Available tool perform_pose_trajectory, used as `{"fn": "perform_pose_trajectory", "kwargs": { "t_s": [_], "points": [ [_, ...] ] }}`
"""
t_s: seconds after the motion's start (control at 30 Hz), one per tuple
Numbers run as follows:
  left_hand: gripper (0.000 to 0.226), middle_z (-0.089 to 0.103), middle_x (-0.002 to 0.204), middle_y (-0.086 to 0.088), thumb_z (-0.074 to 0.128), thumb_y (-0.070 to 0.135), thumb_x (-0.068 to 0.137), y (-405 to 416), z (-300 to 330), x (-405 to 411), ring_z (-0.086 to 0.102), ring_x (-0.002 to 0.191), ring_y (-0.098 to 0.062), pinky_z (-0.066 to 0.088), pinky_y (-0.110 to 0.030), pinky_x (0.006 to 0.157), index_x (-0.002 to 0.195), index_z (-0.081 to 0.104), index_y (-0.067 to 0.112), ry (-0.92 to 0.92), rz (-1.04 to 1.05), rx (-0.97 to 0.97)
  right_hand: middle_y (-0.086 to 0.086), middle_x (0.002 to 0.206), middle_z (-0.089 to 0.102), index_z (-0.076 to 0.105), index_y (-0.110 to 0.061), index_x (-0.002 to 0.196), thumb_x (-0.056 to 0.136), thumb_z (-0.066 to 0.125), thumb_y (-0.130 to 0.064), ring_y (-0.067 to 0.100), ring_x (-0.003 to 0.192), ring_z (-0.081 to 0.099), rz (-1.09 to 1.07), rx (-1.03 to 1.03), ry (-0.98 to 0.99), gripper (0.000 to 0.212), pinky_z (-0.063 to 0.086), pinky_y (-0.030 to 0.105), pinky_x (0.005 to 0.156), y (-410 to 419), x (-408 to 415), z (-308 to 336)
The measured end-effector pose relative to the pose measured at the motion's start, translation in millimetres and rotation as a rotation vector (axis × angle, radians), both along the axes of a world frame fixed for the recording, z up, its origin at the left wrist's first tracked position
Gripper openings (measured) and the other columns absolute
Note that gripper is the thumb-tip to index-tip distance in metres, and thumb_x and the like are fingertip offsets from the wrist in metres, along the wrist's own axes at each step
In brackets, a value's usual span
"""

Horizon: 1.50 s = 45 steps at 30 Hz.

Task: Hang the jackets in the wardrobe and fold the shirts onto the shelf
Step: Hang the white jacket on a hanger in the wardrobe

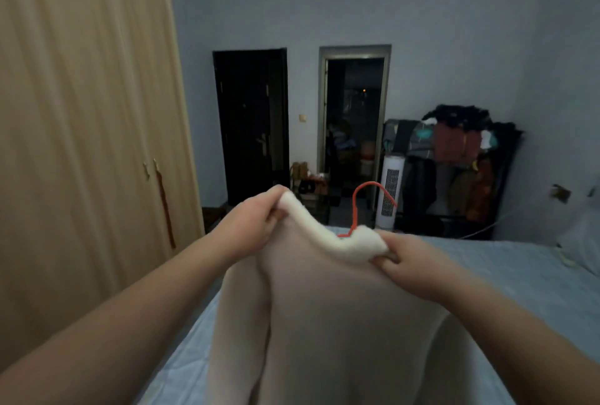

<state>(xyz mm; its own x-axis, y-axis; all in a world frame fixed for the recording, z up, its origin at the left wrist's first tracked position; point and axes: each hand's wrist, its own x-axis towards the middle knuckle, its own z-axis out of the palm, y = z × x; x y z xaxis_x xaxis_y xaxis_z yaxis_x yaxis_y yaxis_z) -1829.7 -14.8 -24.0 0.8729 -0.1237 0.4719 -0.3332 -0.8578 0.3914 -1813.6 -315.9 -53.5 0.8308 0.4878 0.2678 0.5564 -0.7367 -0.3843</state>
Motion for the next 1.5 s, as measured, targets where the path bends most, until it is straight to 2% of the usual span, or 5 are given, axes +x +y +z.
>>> {"fn": "perform_pose_trajectory", "kwargs": {
  "t_s": [0.33,0.5,0.83,1.07,1.5],
  "points": [
    [0.061,0.062,0.1,0.003,0.023,0.078,0.084,2.8,36.4,9.9,0.06,0.088,-0.012,0.052,-0.037,0.08,0.108,0.049,0.029,0.247,-0.007,0.082,-0.009,0.084,0.068,0.063,-0.032,0.097,0.095,0.051,-0.05,0.01,0.079,0.064,-0.136,0.25,-0.129,0.022,0.054,0.045,0.076,-6.0,3.6,46.2],
    [0.035,0.062,0.098,0.017,0.06,0.048,0.09,2.3,4.1,-2.9,0.062,0.089,-0.003,0.053,-0.032,0.079,0.116,0.036,0.049,0.295,-0.153,0.103,-0.008,0.079,0.064,0.055,-0.033,0.091,0.095,0.049,-0.049,0.013,0.076,0.06,-0.215,0.171,-0.187,0.018,0.052,0.045,0.071,-7.1,8.9,36.4],
    [0.03,0.067,0.1,0.016,0.051,0.04,0.095,28.9,23.9,-5.7,0.065,0.092,-0.003,0.054,-0.039,0.082,0.115,0.037,0.058,0.15,-0.12,0.095,-0.013,0.087,0.061,0.061,-0.028,0.091,0.102,0.036,-0.047,0.012,0.084,0.06,-0.144,-0.152,-0.076,0.034,0.049,0.036,0.079,-15.7,11.5,42.2],
    [0.03,0.066,0.096,0.005,0.048,0.038,0.095,-0.3,33.6,-6.1,0.063,0.087,-0.018,0.049,-0.035,0.073,0.12,0.032,0.038,0.098,-0.091,0.343,-0.006,0.109,0.066,0.056,-0.033,0.11,0.101,0.029,-0.049,0.021,0.1,0.062,-0.161,0.022,-0.224,0.032,0.05,0.042,0.083,18.2,12.4,27.6],
    [0.022,0.068,0.102,0.012,0.045,0.038,0.093,32.4,50.8,-1.7,0.065,0.095,-0.011,0.054,-0.039,0.082,0.114,0.046,0.044,-0.081,-0.047,0.071,-0.013,0.08,0.056,0.049,-0.039,0.081,0.101,0.039,-0.044,0.006,0.075,0.054,-0.138,-0.006,-0.12,0.022,0.043,0.03,0.068,-21.1,21.5,57.7]
  ]
}}
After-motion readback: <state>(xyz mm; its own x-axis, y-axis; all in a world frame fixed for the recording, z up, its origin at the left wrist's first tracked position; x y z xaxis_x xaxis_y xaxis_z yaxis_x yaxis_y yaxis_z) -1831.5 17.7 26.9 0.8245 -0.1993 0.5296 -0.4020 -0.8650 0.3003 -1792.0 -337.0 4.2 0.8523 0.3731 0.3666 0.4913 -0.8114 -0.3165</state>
